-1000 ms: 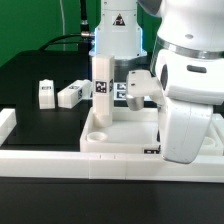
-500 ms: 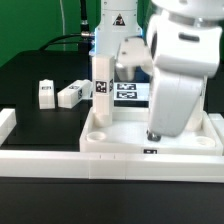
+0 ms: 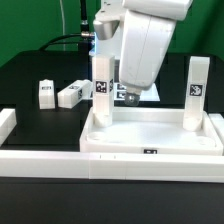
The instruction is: Assemble desk
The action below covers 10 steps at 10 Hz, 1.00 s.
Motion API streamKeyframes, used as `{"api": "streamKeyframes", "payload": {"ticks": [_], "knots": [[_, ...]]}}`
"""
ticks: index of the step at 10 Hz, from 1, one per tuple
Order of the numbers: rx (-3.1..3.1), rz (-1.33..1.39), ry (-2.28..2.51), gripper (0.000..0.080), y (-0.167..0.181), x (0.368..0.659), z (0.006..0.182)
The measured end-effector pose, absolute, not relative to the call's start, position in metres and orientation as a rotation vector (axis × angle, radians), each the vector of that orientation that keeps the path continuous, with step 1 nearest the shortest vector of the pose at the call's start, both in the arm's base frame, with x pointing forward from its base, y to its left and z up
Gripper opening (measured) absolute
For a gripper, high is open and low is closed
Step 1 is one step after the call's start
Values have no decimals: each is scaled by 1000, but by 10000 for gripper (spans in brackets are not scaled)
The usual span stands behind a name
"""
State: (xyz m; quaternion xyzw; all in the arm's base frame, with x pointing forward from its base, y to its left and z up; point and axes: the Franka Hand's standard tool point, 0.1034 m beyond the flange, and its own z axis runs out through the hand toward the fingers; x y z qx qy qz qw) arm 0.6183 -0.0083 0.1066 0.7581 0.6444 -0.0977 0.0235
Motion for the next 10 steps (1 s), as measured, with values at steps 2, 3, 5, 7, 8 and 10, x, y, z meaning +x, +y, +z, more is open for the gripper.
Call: {"api": "streamKeyframes", "payload": {"ticks": [2,3,5,7,8,10], "knots": [[2349,-302,1991,649,-9,619,107],[2450,-295,1851,649,-10,618,105],[2680,-360,1451,649,-33,602,96],[2764,-379,1236,649,-50,597,95],[2798,-373,1136,649,-47,598,95],[2855,-360,945,649,-46,598,95]]}}
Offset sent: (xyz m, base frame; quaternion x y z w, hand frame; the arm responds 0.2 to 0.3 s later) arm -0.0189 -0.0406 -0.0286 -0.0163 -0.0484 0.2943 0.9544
